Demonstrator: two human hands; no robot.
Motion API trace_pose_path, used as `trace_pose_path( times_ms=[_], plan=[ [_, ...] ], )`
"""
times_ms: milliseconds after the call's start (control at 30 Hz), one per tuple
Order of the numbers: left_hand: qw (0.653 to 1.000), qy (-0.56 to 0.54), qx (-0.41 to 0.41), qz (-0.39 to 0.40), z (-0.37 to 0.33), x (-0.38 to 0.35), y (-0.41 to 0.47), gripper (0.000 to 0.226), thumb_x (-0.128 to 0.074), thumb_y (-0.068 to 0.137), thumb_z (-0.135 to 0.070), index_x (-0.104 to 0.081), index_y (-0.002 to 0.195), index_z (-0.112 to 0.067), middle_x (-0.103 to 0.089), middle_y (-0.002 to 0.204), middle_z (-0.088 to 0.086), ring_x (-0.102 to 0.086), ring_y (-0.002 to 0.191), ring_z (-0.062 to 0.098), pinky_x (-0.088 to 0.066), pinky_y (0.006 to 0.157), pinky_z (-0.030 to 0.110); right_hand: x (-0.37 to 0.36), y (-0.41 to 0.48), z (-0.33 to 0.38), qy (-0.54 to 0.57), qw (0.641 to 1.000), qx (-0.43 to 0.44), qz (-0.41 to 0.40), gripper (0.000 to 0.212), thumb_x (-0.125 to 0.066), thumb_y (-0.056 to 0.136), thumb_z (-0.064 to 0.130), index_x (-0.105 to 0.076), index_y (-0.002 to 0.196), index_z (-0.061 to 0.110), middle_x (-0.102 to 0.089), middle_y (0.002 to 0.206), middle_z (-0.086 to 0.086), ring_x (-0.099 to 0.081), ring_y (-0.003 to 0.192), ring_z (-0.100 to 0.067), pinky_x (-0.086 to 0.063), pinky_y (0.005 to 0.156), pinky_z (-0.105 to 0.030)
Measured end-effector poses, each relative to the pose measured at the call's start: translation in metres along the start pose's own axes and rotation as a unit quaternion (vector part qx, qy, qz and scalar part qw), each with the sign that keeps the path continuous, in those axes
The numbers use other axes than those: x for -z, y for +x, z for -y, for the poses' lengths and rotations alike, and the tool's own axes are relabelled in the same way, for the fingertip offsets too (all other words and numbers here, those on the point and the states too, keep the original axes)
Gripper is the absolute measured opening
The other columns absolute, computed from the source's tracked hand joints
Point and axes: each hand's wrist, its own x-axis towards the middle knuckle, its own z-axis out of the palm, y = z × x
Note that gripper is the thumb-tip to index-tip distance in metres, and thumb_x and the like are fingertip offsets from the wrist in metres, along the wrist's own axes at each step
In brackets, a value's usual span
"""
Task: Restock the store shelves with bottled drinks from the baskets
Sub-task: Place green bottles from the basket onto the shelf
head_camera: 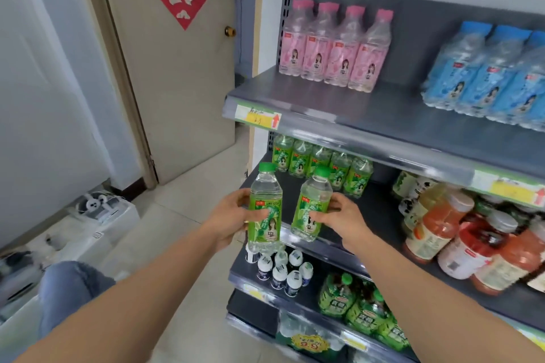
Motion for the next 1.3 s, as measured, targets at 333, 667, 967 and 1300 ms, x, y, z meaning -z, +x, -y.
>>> trace_pose_path(
  times_ms=[333,667,967,1300],
  plan=[
    [0.999,0.013,0.028,0.030,-0.009,0.066,0.091,0.051,-0.073,0.076,0.002,-0.055,0.123,-0.009,-0.063,0.122,0.012,-0.065,0.106,0.031,-0.050,0.096,0.050,-0.083,0.113,0.020,-0.040,0.998,0.004,-0.043,0.060,-0.083,0.070,0.005,-0.056,0.124,0.012,-0.063,0.114,-0.002,-0.059,0.100,-0.017,-0.044,0.082,-0.025],
    [0.998,-0.003,0.044,0.033,0.005,0.082,0.127,0.047,-0.071,0.076,0.006,-0.057,0.117,-0.011,-0.062,0.122,0.012,-0.064,0.106,0.031,-0.050,0.096,0.048,-0.114,0.170,0.004,-0.063,0.996,0.020,-0.063,0.056,-0.083,0.068,0.003,-0.061,0.119,0.011,-0.068,0.115,-0.005,-0.064,0.099,-0.017,-0.048,0.083,-0.026],
    [0.999,-0.007,0.027,0.038,0.007,0.078,0.140,0.046,-0.070,0.076,0.010,-0.058,0.113,-0.015,-0.064,0.114,0.008,-0.066,0.099,0.026,-0.053,0.088,0.040,-0.115,0.194,0.002,-0.134,0.986,0.053,-0.085,0.056,-0.079,0.075,0.009,-0.056,0.126,0.012,-0.065,0.122,-0.006,-0.063,0.107,-0.023,-0.050,0.095,-0.041],
    [1.000,0.004,-0.001,0.030,0.008,0.041,0.159,0.055,-0.069,0.072,0.016,-0.059,0.118,-0.013,-0.066,0.113,0.010,-0.063,0.103,0.028,-0.055,0.081,0.037,-0.096,0.133,0.029,0.135,0.989,0.048,0.034,0.026,-0.065,0.081,0.042,-0.066,0.098,0.023,-0.071,0.092,0.002,-0.066,0.091,-0.017,-0.054,0.068,-0.029]
  ],
)
